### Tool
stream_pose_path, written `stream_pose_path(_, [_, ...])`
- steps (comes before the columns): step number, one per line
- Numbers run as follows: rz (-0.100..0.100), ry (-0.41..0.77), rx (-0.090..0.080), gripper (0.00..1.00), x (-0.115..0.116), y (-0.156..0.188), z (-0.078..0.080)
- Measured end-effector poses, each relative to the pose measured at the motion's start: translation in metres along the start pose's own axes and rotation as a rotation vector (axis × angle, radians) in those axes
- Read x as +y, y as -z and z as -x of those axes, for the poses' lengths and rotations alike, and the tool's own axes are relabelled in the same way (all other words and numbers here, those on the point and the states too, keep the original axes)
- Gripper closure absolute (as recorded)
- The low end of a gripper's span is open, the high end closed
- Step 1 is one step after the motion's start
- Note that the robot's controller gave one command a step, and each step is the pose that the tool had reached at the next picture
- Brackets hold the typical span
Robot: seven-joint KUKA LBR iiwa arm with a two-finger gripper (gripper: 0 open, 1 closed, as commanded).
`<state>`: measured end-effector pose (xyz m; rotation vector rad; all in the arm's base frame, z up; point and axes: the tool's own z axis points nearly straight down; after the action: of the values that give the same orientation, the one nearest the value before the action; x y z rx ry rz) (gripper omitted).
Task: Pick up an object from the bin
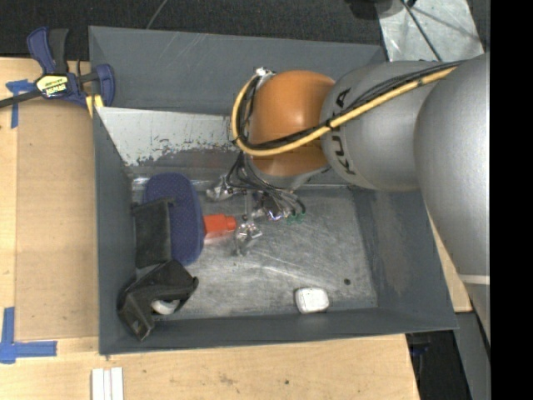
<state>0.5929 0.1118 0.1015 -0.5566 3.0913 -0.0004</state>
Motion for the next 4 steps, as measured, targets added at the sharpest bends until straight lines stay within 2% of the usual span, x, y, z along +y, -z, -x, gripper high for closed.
stream_pose_path(1, [0.0,0.093,-0.005,0.0,-0.002,-0.028,-0.001])
stream_pose_path(2, [-0.004,0.301,-0.014,0.0,0.005,-0.027,-0.016])
stream_pose_path(3, [-0.004,0.301,-0.024,1.0,0.006,-0.023,-0.013])
stream_pose_path(4, [-0.002,0.298,-0.009,1.0,0.005,0.024,-0.01])
